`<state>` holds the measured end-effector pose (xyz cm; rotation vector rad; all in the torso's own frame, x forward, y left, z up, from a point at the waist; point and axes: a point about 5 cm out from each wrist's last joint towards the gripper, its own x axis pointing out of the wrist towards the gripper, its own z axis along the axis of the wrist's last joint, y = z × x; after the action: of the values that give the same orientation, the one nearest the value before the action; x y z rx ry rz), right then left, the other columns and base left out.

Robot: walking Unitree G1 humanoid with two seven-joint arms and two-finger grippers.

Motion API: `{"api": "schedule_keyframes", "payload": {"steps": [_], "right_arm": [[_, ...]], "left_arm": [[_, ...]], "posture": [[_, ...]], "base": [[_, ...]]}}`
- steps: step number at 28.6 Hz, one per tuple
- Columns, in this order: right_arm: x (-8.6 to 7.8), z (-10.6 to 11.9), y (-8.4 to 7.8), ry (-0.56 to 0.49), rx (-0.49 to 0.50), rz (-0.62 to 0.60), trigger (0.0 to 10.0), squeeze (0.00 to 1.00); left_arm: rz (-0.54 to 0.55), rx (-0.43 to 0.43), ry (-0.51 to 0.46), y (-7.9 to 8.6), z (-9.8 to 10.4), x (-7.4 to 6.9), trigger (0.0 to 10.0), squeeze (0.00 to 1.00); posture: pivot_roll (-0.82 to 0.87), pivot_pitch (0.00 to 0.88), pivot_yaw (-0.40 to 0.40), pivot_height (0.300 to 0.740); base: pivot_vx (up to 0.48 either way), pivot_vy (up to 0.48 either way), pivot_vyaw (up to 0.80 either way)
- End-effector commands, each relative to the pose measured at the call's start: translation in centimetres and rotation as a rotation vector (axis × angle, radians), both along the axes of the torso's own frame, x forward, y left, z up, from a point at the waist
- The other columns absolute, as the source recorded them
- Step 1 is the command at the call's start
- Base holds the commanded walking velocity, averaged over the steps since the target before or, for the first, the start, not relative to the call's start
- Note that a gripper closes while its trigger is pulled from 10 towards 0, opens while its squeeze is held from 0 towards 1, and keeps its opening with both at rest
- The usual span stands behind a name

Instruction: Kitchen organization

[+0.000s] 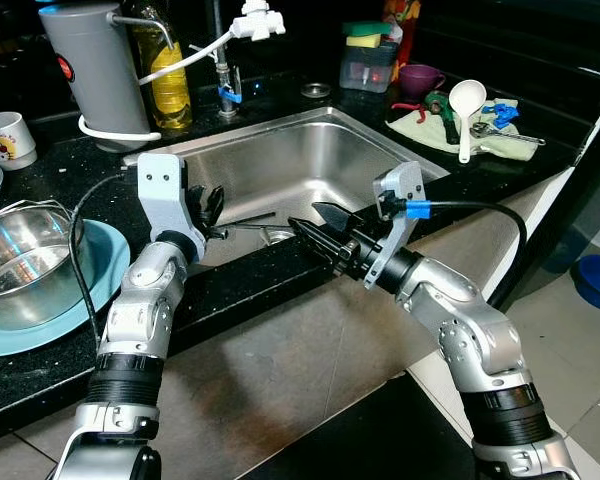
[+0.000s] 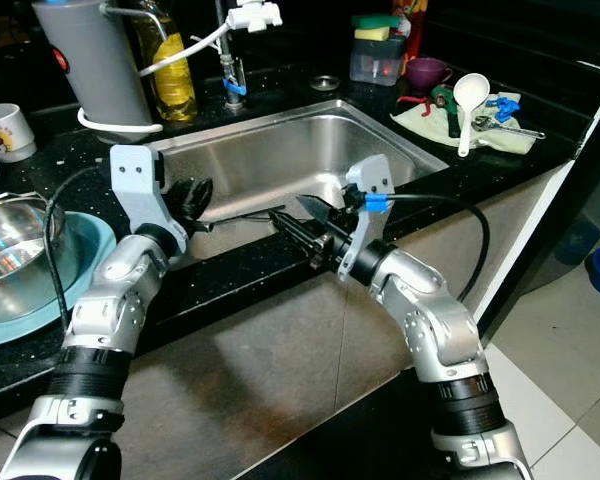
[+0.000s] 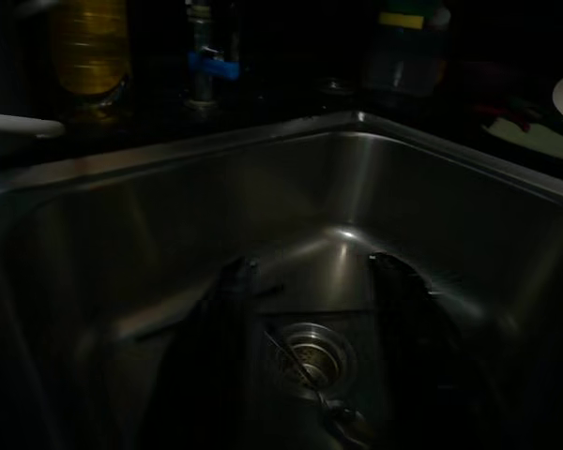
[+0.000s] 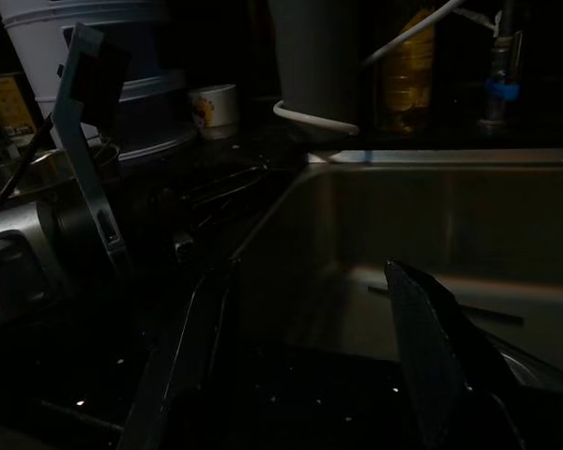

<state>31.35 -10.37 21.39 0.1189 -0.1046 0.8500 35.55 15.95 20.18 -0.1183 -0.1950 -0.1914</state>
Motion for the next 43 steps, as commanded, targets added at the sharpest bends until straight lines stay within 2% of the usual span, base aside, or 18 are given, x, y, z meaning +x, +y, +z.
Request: {"api": "schedule_keyframes", "payload": {"steps": [1, 7, 8, 9, 10, 15, 16, 17, 20, 21, 22, 23, 25, 28, 32, 36, 39, 43], "right_arm": [[-0.3, -0.1, 0.4, -0.007, -0.005, 0.015, 10.0, 0.0], [-0.3, -0.2, 0.5, -0.007, 0.006, 0.006, 10.0, 0.0], [-0.3, -0.1, 0.7, -0.007, 0.03, 0.02, 10.0, 0.0], [-0.4, -0.1, 0.7, -0.013, 0.035, 0.027, 10.0, 0.0], [-0.6, 0.0, 0.8, -0.021, 0.046, 0.037, 10.0, 0.0], [-0.7, 0.2, 0.8, -0.034, 0.061, 0.05, 10.0, 0.0], [-0.8, 0.3, 1.0, -0.032, 0.068, 0.068, 10.0, 0.0], [-0.8, 0.3, 1.0, -0.032, 0.068, 0.068, 10.0, 0.0], [-1.0, 0.4, 1.0, -0.033, 0.072, 0.09, 10.0, 0.0], [-1.0, 0.4, 1.0, -0.033, 0.072, 0.09, 10.0, 0.0], [-1.1, 0.4, 1.0, -0.032, 0.07, 0.097, 10.0, 0.0], [-1.1, 0.4, 1.0, -0.032, 0.07, 0.097, 10.0, 0.0], [-1.2, 0.3, 1.1, -0.031, 0.066, 0.114, 10.0, 0.0], [-1.4, 0.3, 1.1, -0.035, 0.067, 0.135, 10.0, 0.0], [-1.6, 0.3, 1.1, -0.039, 0.058, 0.148, 10.0, 0.0], [-1.6, 0.3, 1.0, -0.04, 0.055, 0.15, 10.0, 0.0], [-1.6, 0.3, 1.0, -0.042, 0.049, 0.154, 10.0, 0.0], [-1.6, 0.2, 1.0, -0.043, 0.045, 0.16, 10.0, 0.0]], "left_arm": [[0.017, 0.003, -0.03, 0.4, 0.3, -0.2, 10.0, 1.0], [0.03, 0.055, -0.131, 0.3, 2.1, -1.0, 10.0, 1.0], [0.06, 0.141, -0.237, -0.1, 4.0, -1.7, 10.0, 1.0], [0.072, 0.182, -0.286, -0.4, 4.9, -2.2, 10.0, 1.0], [0.077, 0.244, -0.338, -0.7, 5.8, -2.7, 10.0, 0.0], [0.055, 0.329, -0.42, -1.4, 7.2, -3.7, 10.0, 0.0], [-0.089, 0.452, -0.488, -2.9, 8.8, -4.8, 10.0, 0.0], [-0.089, 0.452, -0.488, -2.9, 8.8, -4.8, 10.0, 0.0], [-0.211, 0.649, -0.516, -3.8, 9.7, -5.7, 10.0, 0.0], [-0.211, 0.649, -0.516, -3.8, 9.7, -5.7, 10.0, 0.0], [-0.245, 0.732, -0.498, -3.8, 9.8, -5.9, 10.0, 0.0], [-0.245, 0.732, -0.498, -3.8, 9.8, -5.9, 10.0, 0.0], [-0.309, 0.857, -0.45, -3.4, 9.7, -6.3, 10.0, 0.0], [-0.379, 0.927, -0.383, -2.6, 9.6, -7.0, 10.0, 0.0], [-0.411, 0.999, -0.276, -1.4, 9.5, -7.3, 10.0, 0.0], [-0.414, 1.029, -0.211, -0.5, 9.2, -7.3, 10.0, 0.0], [-0.406, 1.069, -0.103, 1.1, 8.5, -7.2, 10.0, 0.0], [-0.399, 1.079, -0.054, 1.6, 7.9, -7.0, 10.0, 0.0]], "posture": [[-0.02, 0.0, 0.0, 0.74], [-0.01, 0.0, 0.002, 0.74], [-0.01, 0.0, 0.003, 0.74], [-0.01, 0.0, 0.004, 0.74], [-0.01, 0.0, 0.004, 0.74], [0.0, 0.0, 0.004, 0.74], [0.0, 0.0, 0.007, 0.74], [0.0, 0.0, 0.007, 0.74], [0.0, 0.0, 0.008, 0.74], [0.0, 0.0, 0.008, 0.74], [0.0, 0.0, 0.008, 0.74], [0.0, 0.0, 0.008, 0.74], [0.0, 0.0, 0.011, 0.74], [0.0, 0.0, 0.012, 0.74], [0.01, 0.0, 0.012, 0.74], [0.01, 0.0, 0.012, 0.74], [0.01, 0.0, 0.012, 0.74], [0.01, 0.0, 0.013, 0.74]], "base": [[0.0, 0.0, 0.0], [0.0, 0.0, 0.0], [0.0, 0.0, 0.0], [0.0, 0.0, 0.0], [0.0, 0.0, 0.64], [0.0, 0.0, 0.73], [0.0, 0.0, 0.79], [0.0, 0.0, 0.79], [0.0, 0.0, 0.79], [0.0, 0.0, 0.79], [0.0, 0.0, 0.79], [0.0, 0.0, 0.79], [0.0, 0.0, 0.79], [0.0, 0.0, 0.79], [0.0, 0.0, 0.79], [0.0, 0.0, 0.79], [0.0, 0.0, 0.79], [0.0, 0.0, 0.79]]}}
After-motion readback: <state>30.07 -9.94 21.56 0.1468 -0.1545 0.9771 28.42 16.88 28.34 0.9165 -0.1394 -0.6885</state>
